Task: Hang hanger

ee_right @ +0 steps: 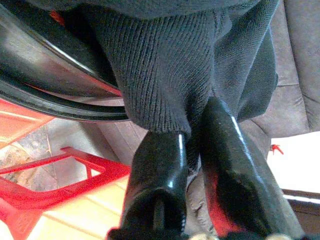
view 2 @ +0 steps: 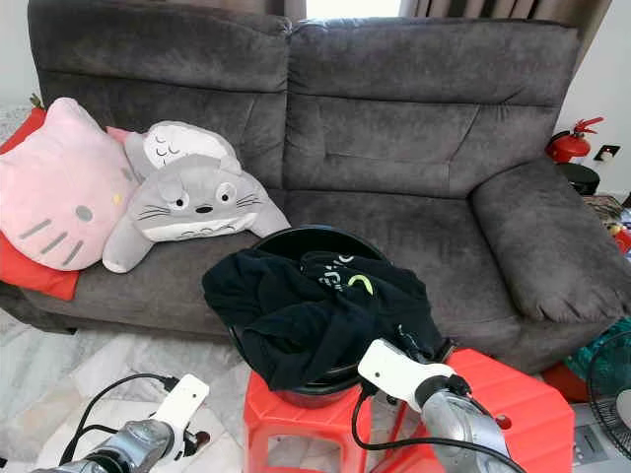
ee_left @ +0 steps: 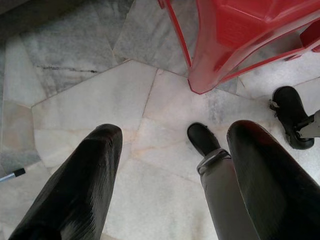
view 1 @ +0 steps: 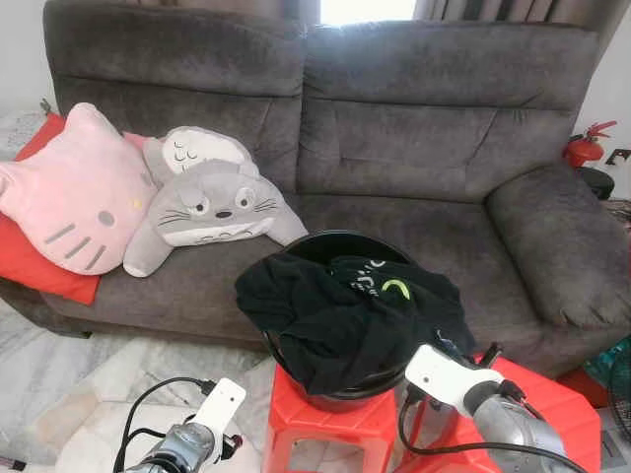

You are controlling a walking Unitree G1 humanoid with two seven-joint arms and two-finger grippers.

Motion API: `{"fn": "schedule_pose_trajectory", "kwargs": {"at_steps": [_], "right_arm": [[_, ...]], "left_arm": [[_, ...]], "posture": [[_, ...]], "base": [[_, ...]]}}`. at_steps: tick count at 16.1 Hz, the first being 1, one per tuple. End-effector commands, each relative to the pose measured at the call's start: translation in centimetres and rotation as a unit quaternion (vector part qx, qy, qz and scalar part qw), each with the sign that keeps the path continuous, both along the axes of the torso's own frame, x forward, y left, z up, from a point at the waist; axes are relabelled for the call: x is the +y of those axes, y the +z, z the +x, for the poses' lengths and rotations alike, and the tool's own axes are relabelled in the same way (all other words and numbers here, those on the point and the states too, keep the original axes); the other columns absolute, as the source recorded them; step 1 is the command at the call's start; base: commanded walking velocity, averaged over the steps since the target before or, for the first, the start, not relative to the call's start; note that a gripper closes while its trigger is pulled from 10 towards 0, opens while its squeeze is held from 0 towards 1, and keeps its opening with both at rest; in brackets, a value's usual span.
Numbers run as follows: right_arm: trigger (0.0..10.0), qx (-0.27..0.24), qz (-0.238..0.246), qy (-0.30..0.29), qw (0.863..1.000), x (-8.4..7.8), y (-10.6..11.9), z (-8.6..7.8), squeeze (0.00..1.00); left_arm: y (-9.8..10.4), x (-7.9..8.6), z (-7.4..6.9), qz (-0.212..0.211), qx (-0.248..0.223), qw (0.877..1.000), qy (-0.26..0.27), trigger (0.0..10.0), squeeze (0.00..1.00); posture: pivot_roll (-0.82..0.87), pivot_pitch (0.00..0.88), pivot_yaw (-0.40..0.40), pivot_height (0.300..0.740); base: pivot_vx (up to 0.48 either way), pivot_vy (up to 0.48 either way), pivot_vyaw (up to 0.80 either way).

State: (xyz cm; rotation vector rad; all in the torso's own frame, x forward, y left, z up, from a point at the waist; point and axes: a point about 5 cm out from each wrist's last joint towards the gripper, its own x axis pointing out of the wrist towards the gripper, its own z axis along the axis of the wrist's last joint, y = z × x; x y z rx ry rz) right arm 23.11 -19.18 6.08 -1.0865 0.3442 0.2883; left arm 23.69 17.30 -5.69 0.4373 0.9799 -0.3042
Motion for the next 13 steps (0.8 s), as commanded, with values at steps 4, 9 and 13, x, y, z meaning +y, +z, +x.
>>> {"fn": "schedule_pose_trajectory", "kwargs": {"at_steps": [4, 9, 13], "right_arm": [[0.0, -0.023, -0.004, -0.003, 1.000, -0.6, 1.4, 0.4, 0.00], [0.0, -0.048, -0.005, -0.038, 0.998, -2.2, 3.1, 0.1, 0.00], [0.0, -0.087, 0.034, -0.022, 0.995, -2.0, 5.8, 1.1, 0.00]], "left_arm": [[0.2, -0.3, 0.4, 0.002, -0.007, 1.000, -0.009, 10.0, 0.00], [0.2, -0.3, 0.4, 0.003, -0.006, 1.000, -0.009, 10.0, 0.00], [0.2, -0.3, 0.4, 0.003, -0.005, 1.000, -0.010, 10.0, 0.00]], "posture": [[-0.21, 0.000, -0.042, 0.740], [-0.21, 0.000, -0.043, 0.740], [-0.22, 0.000, -0.043, 0.740]], "base": [[0.000, 0.000, 0.00], [0.000, 0.000, 0.00], [0.000, 0.000, 0.00]]}}
